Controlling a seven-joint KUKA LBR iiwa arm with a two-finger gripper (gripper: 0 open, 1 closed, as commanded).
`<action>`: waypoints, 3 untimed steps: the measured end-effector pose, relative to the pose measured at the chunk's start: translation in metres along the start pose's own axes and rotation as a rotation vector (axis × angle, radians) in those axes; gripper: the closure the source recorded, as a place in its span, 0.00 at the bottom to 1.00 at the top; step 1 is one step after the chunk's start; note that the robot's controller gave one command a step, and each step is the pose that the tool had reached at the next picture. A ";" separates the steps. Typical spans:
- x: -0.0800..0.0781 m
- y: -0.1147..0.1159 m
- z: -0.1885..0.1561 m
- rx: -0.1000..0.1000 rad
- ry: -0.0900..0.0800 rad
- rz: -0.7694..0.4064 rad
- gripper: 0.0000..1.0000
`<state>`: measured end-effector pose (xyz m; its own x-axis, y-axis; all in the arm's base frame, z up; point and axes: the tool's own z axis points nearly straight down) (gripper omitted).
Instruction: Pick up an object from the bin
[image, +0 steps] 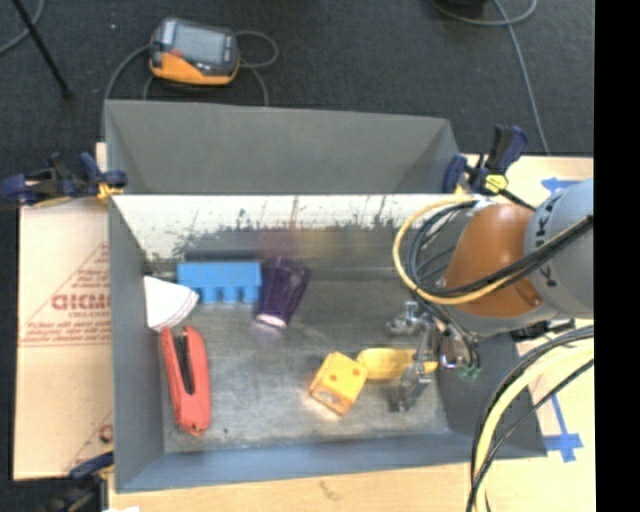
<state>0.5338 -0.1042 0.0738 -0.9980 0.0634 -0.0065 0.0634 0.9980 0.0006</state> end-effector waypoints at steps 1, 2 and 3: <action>-0.005 0.002 0.008 0.003 -0.009 0.018 1.00; -0.005 0.002 0.007 0.003 -0.009 0.020 1.00; -0.003 0.002 0.001 0.002 -0.002 0.020 1.00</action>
Offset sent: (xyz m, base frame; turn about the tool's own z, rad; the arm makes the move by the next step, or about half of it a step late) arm 0.0000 0.0000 0.0000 0.0000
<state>0.5372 -0.1023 0.0725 -0.9965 0.0828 -0.0084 0.0828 0.9966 -0.0016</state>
